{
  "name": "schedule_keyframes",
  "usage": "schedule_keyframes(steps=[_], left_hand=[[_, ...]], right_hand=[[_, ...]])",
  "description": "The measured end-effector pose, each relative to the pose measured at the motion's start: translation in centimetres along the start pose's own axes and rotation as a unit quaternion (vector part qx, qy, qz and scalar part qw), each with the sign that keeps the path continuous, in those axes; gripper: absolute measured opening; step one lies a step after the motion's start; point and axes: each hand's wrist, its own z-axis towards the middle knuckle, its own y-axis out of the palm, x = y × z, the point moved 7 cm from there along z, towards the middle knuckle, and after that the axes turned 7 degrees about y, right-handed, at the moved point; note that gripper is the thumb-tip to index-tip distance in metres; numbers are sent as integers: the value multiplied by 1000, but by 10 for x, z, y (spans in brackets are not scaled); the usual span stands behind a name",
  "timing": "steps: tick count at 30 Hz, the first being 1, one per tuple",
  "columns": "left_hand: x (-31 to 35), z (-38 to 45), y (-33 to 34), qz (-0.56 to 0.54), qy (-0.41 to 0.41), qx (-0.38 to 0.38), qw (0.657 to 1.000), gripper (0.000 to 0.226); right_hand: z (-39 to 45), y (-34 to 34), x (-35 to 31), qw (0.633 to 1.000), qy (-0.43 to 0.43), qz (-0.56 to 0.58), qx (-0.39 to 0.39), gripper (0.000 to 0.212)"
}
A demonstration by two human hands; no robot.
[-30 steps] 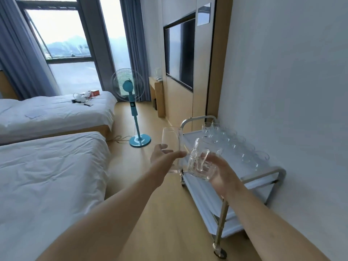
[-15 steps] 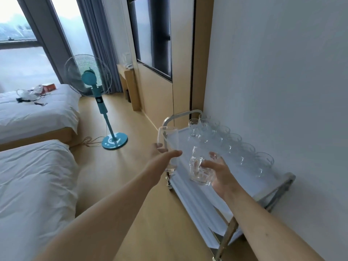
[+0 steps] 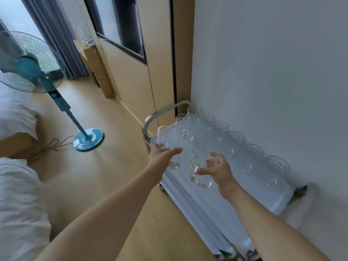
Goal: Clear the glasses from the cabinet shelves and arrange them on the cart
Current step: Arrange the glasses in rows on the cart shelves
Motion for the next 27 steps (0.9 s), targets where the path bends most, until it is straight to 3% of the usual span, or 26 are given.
schedule_keyframes(steps=[14, 19, 27], left_hand=[[-34, 167, 15, 72, -35, -193, 978, 80], [-43, 197, 19, 123, -21, -206, 971, 95], [-66, 219, 39, 169, -37, -190, 966, 88]], right_hand=[[101, 29, 23, 975, 35, -12, 221, 110], [120, 31, 28, 964, 60, -48, 254, 108], [162, 5, 17, 946, 61, -183, 262, 115]])
